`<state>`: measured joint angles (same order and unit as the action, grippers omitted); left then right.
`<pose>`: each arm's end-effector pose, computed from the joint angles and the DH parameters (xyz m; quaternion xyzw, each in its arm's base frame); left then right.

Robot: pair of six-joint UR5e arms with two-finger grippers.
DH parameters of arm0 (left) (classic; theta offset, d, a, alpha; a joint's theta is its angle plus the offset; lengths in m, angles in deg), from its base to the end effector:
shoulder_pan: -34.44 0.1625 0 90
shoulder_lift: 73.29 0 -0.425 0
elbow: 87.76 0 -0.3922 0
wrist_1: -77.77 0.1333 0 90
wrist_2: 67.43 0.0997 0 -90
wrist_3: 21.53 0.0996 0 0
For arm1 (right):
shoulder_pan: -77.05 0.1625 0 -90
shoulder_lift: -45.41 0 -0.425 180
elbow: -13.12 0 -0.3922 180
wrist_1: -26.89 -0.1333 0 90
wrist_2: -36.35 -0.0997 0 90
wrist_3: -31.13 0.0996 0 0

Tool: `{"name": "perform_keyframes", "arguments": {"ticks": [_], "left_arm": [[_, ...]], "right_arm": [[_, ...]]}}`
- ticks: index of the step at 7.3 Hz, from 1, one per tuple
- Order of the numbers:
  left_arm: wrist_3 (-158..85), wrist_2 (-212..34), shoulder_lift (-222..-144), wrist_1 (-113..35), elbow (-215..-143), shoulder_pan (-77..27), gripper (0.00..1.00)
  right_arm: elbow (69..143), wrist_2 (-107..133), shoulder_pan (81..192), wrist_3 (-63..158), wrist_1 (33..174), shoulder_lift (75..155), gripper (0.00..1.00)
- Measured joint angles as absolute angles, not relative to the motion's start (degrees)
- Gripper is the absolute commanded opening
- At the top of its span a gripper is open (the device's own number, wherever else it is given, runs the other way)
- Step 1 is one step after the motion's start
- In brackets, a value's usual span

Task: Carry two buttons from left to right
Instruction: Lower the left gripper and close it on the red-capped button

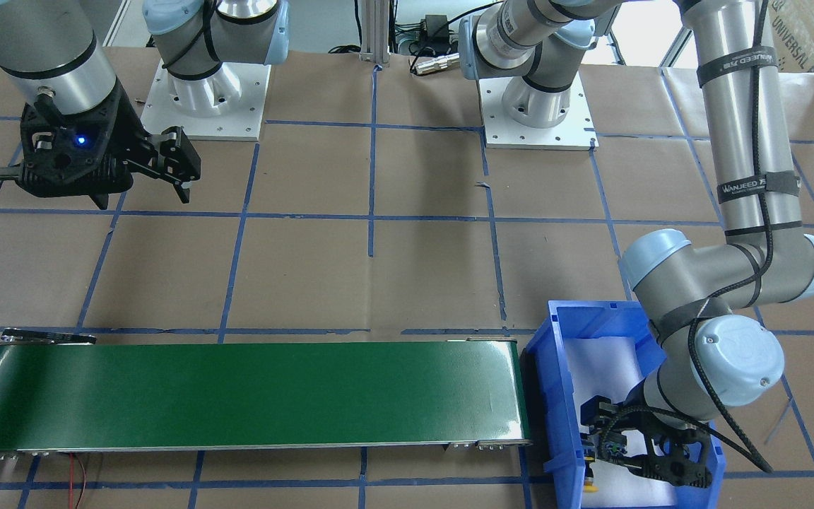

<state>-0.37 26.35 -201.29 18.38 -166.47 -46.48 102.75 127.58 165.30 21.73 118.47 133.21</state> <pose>-0.0118 -0.7292 0.2287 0.1040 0.9935 -0.0242 0.0407 0.1156 -0.5113 0.4747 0.0667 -0.9977 -0.0032 0.0105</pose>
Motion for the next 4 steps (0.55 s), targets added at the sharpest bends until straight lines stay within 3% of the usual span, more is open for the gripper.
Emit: {"name": "perform_keyframes", "arguments": {"ticks": [2, 4], "left_arm": [[-0.3, 26.3, -201.3, 18.4, -166.4, -46.4, 0.81], [-0.3, 26.3, -201.3, 18.4, -166.4, -46.4, 0.8]], "right_arm": [[102.8, 127.6, 165.3, 21.7, 118.5, 133.2, 1.0], [102.8, 127.6, 165.3, 21.7, 118.5, 133.2, 1.0]]}}
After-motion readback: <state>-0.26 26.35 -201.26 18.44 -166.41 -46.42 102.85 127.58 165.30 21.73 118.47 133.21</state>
